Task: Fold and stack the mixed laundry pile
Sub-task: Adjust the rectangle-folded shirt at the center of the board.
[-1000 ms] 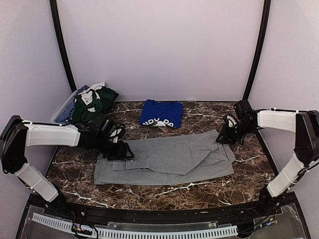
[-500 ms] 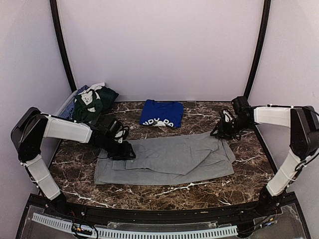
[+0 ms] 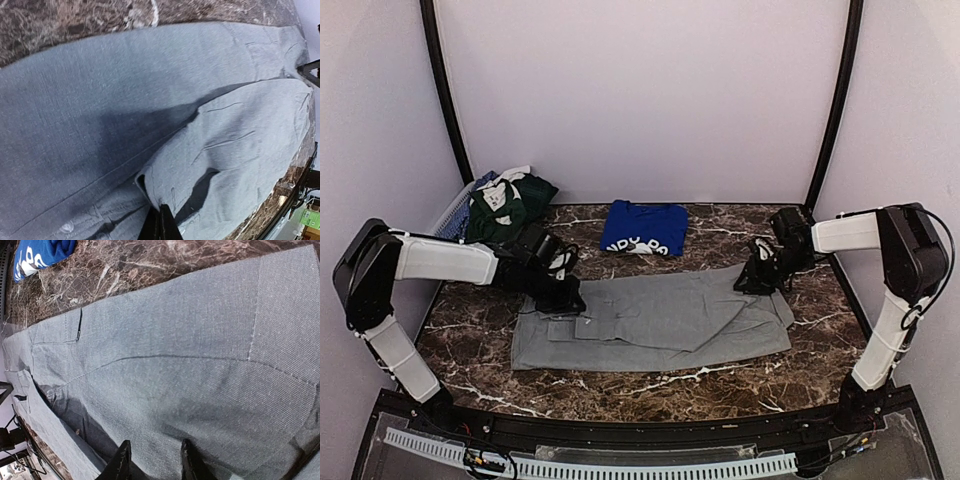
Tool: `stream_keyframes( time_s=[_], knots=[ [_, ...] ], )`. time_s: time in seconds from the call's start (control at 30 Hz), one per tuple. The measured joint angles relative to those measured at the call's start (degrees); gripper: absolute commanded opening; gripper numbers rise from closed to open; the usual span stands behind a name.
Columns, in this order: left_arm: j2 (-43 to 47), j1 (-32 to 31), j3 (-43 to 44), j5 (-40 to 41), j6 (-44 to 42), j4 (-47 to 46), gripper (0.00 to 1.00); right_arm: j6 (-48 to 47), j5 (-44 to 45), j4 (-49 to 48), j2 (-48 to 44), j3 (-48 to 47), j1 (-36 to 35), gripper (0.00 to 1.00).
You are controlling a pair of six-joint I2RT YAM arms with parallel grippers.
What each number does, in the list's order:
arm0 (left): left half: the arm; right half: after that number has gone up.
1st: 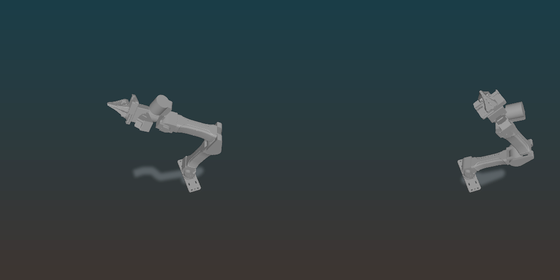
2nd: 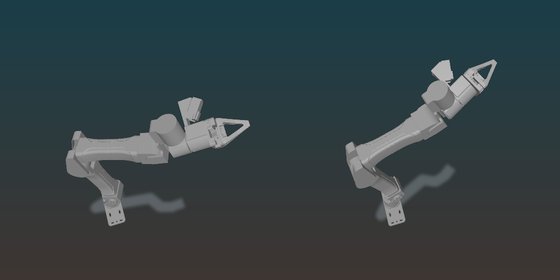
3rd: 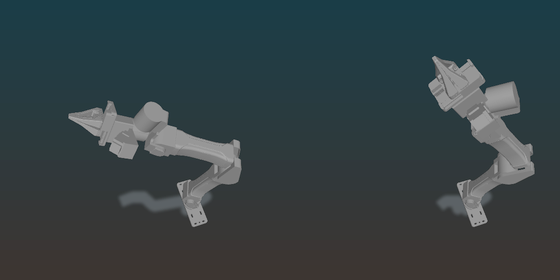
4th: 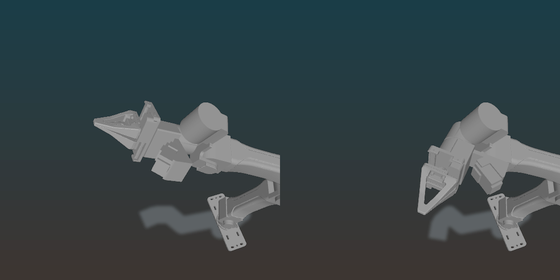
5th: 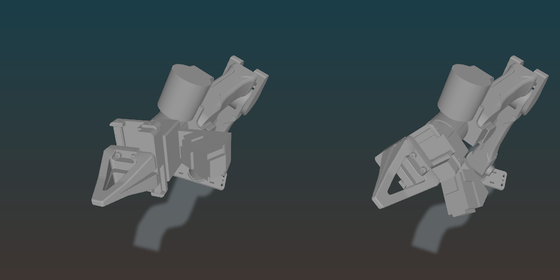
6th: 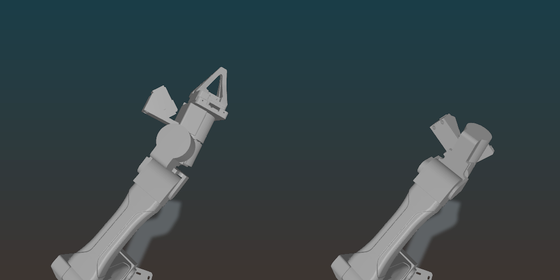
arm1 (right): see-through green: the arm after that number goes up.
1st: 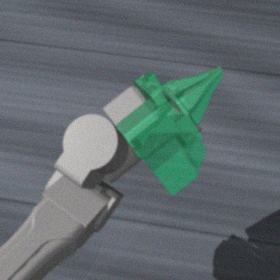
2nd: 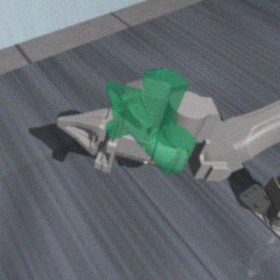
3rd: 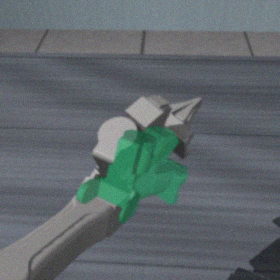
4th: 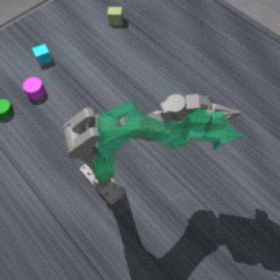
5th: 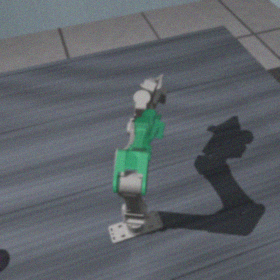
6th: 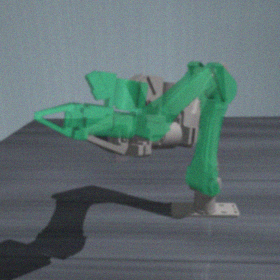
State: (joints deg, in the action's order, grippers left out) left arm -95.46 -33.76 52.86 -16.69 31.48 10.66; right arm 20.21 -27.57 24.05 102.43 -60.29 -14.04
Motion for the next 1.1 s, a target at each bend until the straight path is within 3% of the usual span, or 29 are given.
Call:
stream_keyframes(
  time_s=[0.3, 0.67, 1.1],
  knots=[
    [8.1, 0.0, 2.1, 2.4, -2.2, 2.3, 0.00, 0.0, 0.9, 1.2, -1.8, 0.0, 0.0, 0.31],
    [1.8, -0.2, 4.4, 7.7, -5.5, 3.5, 0.00, 0.0, 2.6, 4.5, -10.0, -1.4, 0.0, 0.32],
    [0.0, -0.2, 11.3, 13.0, -10.1, 6.6, 0.00, -0.5, 2.5, 5.5, -10.2, -1.7, 0.0, 0.33]
  ],
)
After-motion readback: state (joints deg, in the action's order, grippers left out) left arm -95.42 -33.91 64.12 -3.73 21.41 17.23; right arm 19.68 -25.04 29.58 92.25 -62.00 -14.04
